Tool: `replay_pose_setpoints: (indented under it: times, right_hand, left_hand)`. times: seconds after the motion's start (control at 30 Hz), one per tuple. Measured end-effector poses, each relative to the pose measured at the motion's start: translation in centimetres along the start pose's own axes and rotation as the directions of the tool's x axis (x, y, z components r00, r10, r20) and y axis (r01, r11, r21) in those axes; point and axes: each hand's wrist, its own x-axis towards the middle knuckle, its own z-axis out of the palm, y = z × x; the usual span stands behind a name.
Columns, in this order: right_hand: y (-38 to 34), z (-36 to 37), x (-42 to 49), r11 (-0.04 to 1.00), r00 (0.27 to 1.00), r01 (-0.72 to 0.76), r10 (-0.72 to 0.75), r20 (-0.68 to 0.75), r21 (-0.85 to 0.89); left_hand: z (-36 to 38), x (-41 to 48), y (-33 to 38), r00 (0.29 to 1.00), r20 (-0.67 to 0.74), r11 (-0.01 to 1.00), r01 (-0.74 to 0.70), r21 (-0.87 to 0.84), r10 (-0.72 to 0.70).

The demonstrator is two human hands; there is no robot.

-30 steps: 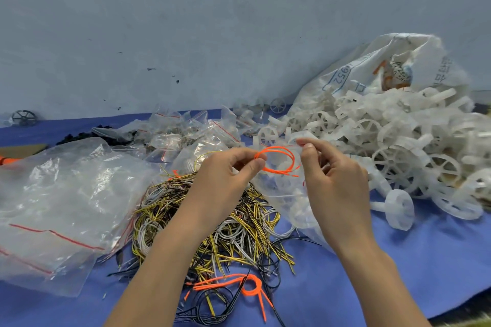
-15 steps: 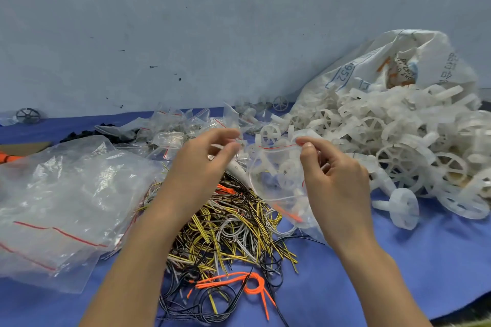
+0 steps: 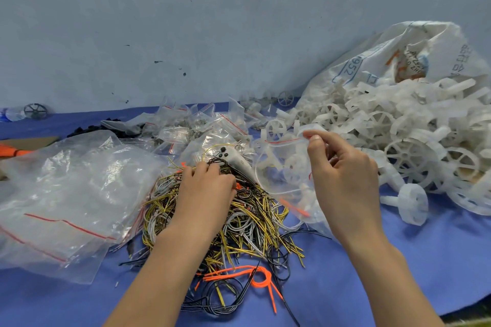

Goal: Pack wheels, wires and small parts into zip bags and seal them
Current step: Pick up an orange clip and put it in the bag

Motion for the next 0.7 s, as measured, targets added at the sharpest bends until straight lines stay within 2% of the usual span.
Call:
replay_pose_setpoints:
  times: [0.1, 0.2, 0.27, 0.33, 0.37, 0.4, 0.47, 0.53, 0.6, 0.63, 0.7]
  right_hand:
    - [0.0, 0.0, 0.0, 1.000, 1.000, 0.008, -0.008, -0.003, 0.008]
    - [0.1, -0.1, 0.1, 1.000, 1.000, 0.013, -0.013, -0.009, -0.004]
    - [0.2, -0.2, 0.2, 1.000, 1.000, 0.012, -0.012, -0.011, -0.007]
    - [0.2, -0.3, 0.2, 1.000, 1.000, 0.010, -0.010, -0.012, 0.000]
    - [0.2, -0.3, 0.2, 1.000, 1.000, 0.008, -0.008, -0.011, 0.005]
    - [0.2, -0.3, 0.2, 1.000, 1.000, 0.007, -0.007, -0.009, 0.006]
    - [0.2, -0.3, 0.2, 1.000, 1.000, 0.006, -0.006, -0.010, 0.003]
    - [0.2, -0.3, 0.1, 1.000, 1.000, 0.008, -0.008, -0.013, 0.003]
    - [0.1, -0.3, 0.1, 1.000, 1.000, 0.010, -0.010, -0.013, 0.007]
    - [0.1, -0.4, 0.1, 1.000, 1.000, 0.012, -0.012, -0.013, 0.008]
    - [0.1, -0.4, 0.0, 1.000, 1.000, 0.018, -0.018, -0.012, 0.006]
  left_hand:
    - [0.7, 0.2, 0.1, 1.000, -0.020, 0.999, 0.000, 0.054, 0.002]
    - [0.6, 0.5, 0.1, 0.999, -0.045, 1.000, 0.021, 0.021, -0.020]
    - [0.1, 0.7, -0.1, 0.995, -0.082, 0.995, 0.052, -0.080, -0.059]
    - [-0.7, 1.0, -0.6, 0.981, -0.137, 0.946, 0.087, -0.311, -0.135]
    - [-1.3, 1.1, -0.9, 0.970, -0.138, 0.870, 0.111, -0.480, -0.200]
    - [-1.9, 1.2, -1.2, 0.955, -0.117, 0.747, 0.134, -0.652, -0.273]
    - [-3.2, 1.4, -1.8, 0.903, -0.058, 0.447, 0.154, -0.881, -0.426]
    - [-4.3, 1.5, -2.5, 0.851, 0.039, 0.168, 0.148, -0.975, -0.524]
    - [-5.1, 1.6, -3.1, 0.841, 0.142, -0.069, 0.124, -0.990, -0.523]
    - [-5.2, 1.5, -3.2, 0.847, 0.170, -0.130, 0.120, -0.984, -0.504]
    - [-5.3, 1.1, -3.4, 0.866, 0.157, -0.117, 0.114, -0.987, -0.475]
